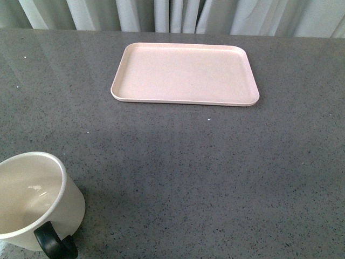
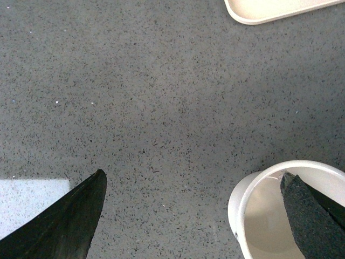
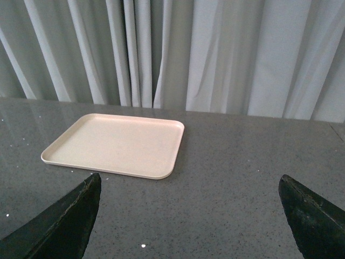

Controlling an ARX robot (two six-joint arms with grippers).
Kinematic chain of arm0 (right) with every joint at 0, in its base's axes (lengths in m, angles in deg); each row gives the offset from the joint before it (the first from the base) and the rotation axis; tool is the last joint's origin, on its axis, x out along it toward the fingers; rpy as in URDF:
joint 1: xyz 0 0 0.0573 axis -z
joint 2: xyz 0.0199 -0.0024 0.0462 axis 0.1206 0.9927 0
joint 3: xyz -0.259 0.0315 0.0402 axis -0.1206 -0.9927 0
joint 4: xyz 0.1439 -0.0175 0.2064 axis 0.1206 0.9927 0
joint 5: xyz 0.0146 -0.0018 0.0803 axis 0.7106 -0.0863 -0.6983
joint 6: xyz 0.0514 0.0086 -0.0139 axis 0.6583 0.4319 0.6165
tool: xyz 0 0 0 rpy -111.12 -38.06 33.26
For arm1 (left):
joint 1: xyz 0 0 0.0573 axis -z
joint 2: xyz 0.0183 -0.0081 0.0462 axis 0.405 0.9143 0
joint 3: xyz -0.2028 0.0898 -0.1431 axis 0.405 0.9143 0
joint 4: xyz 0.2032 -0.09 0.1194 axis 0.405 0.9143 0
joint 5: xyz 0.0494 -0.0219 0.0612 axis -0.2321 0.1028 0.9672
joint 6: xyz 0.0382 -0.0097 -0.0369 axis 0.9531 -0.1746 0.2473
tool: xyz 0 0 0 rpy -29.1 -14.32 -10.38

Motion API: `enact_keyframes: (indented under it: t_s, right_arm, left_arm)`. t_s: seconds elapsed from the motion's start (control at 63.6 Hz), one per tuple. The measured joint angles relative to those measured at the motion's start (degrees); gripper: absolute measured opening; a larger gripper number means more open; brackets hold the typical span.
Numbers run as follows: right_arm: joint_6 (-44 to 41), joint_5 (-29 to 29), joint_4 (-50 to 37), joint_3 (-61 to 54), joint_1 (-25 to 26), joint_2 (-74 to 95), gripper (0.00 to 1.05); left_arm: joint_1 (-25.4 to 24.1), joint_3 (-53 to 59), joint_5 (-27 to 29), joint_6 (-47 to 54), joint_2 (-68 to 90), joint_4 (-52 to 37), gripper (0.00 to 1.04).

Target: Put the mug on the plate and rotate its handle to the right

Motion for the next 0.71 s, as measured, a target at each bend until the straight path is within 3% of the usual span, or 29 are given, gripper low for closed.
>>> enact_keyframes:
  t_s: [0.346, 0.707]
  right_arm:
    - [0.0, 0.0, 0.0, 0.0, 0.0, 0.0, 0.96]
    - [0.0, 0.0, 0.0, 0.0, 0.0, 0.0, 0.96]
  left_arm:
    - [-4.31, -1.2, -7.39, 9.51, 4.57, 4.2, 0.96]
    - [-4.55, -2.03, -10.1, 15.67, 9.14, 6.14, 0.95]
